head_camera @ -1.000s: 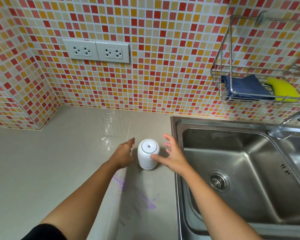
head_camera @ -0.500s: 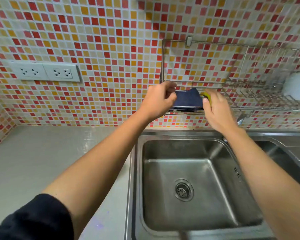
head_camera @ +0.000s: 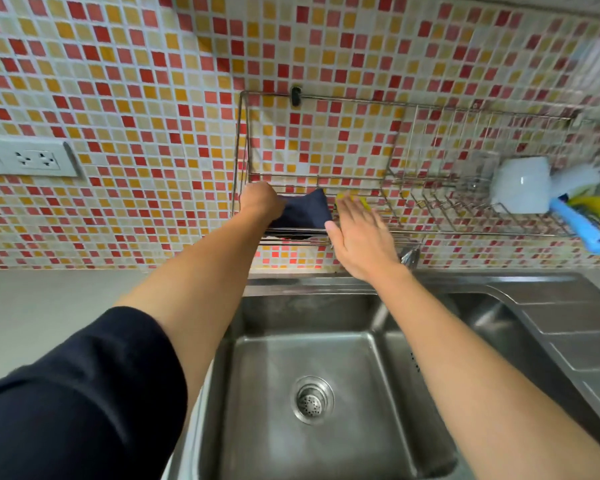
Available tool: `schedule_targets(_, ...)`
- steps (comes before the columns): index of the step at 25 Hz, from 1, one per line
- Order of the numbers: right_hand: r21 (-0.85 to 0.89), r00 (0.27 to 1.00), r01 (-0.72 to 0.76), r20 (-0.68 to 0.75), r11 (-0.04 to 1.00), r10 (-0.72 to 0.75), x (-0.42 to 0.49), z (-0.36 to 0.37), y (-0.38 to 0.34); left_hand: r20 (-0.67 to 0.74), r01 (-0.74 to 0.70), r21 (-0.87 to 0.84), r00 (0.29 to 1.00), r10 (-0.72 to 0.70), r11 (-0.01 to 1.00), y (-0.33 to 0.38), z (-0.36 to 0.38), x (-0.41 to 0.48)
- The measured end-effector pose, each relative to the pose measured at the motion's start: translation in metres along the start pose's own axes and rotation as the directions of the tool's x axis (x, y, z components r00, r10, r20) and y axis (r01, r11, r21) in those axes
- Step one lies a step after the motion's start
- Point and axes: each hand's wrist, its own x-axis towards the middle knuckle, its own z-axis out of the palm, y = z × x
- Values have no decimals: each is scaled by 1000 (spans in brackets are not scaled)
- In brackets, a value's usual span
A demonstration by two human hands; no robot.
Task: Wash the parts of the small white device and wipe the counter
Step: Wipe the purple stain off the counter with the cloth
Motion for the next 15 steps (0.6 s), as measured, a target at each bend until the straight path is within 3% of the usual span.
schedule_targets(5,32,1000,1,7,999,-1,2,1,-1,293,105,4,951,-102,994,4,-11,5)
schedule_targets(9,81,998,-19,58,997,14,6,-3,0,121,110,-176,989,-89,978,9,0,6)
schedule_targets(12,99,997,-27,78,995,19,7,-4,0,15,16,-336,1000,-12,942,13,6,4)
schedule_targets(13,99,997,-29,77,995,22,6,-5,-1,-4,-18,-435,1000,18,900,13,6,5)
schedule_targets(15,117,994,-49,100,992,37,7,-6,-2,-18,-43,-693,999,43,719,12,2,5)
